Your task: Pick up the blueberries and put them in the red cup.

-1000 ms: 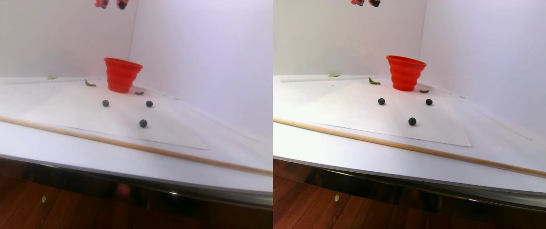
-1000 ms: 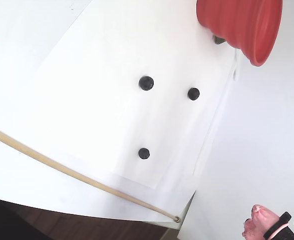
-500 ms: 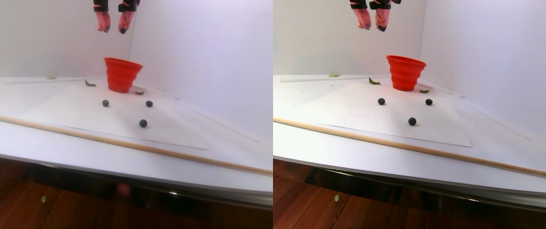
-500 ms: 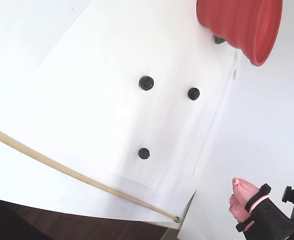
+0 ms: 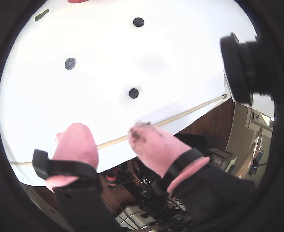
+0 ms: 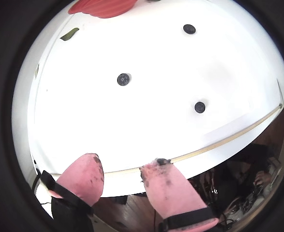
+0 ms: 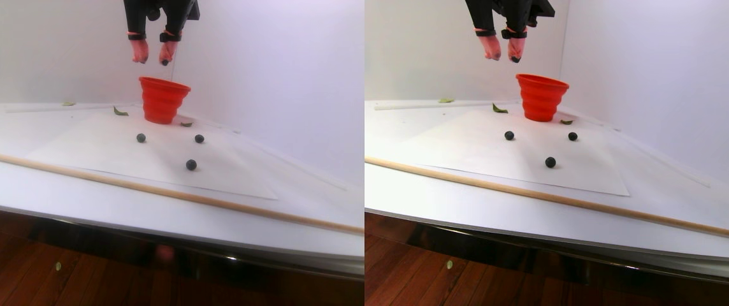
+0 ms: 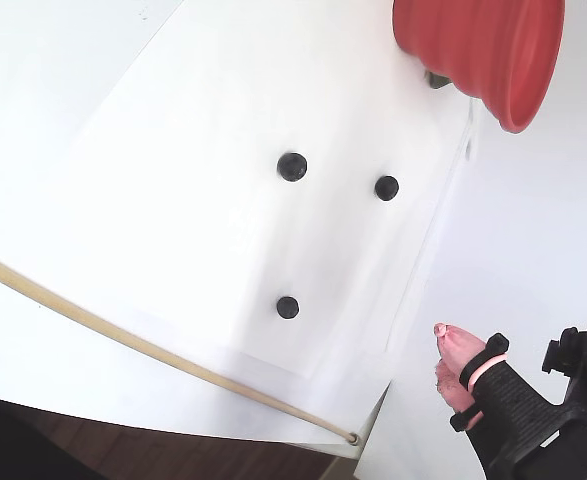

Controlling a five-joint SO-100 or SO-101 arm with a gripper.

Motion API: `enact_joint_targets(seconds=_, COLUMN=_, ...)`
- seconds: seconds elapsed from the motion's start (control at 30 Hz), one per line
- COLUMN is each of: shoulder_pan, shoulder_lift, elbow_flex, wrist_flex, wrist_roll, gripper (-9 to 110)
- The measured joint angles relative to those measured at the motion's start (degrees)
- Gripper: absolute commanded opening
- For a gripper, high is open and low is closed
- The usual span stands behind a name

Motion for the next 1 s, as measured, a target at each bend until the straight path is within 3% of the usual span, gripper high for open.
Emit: enact_joint_targets(seconds=1.0, shoulder_pan=-2.9, shoulder_lift=-23.3, elbow_flex=-5.2, wrist_flex=-16.2, wrist_roll=-7.6, gripper=17)
